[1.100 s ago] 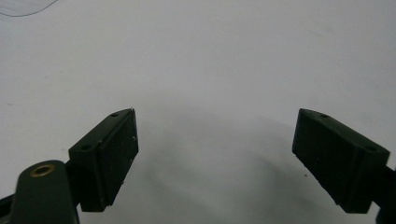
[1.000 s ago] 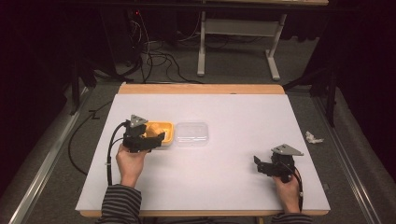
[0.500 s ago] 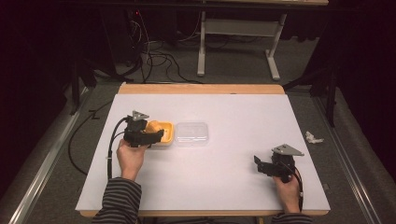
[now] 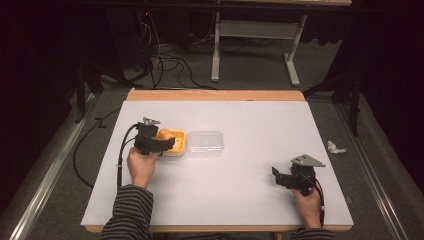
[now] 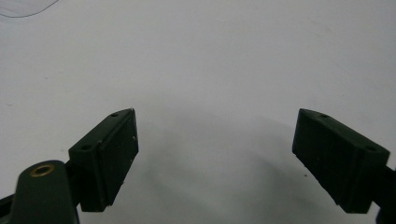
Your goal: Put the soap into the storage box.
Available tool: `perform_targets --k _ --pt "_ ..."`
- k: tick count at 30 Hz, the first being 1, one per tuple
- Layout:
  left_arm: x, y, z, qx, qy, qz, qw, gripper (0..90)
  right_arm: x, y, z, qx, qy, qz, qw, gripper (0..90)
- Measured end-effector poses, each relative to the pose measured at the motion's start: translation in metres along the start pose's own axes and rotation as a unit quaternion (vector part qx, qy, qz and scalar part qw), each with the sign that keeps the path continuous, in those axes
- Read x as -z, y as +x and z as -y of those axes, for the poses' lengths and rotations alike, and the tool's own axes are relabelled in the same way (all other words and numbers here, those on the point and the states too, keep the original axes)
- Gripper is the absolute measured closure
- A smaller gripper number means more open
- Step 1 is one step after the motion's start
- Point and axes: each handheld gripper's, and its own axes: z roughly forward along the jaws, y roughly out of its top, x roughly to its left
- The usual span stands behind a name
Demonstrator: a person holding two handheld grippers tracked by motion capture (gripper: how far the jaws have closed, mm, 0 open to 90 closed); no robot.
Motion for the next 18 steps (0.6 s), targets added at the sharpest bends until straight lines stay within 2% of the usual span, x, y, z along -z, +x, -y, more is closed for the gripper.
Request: perform_targets --k 5,6,10,18 --pt "-0.005 0.001 0.002 0.000 0.003 -0.006 1.0000 25.9 0.000 0.000 0.000 0.000 0.000 0.000 1.0000 14.9" --pt "-0.008 0.002 0.004 -0.005 0.001 -0.014 0.9999 25.9 0.000 0.000 0.000 0.000 0.001 0.000 1.0000 14.9" --pt "-0.011 0.002 0.006 -0.014 0.002 -0.021 0.9997 25.9 0.000 0.000 0.000 -0.001 0.001 0.000 1.0000 14.9" --pt "-0.019 0.004 0.010 -0.013 0.011 -0.029 0.9994 25.9 0.000 0.000 0.000 -0.001 0.000 0.000 1.0000 14.9"
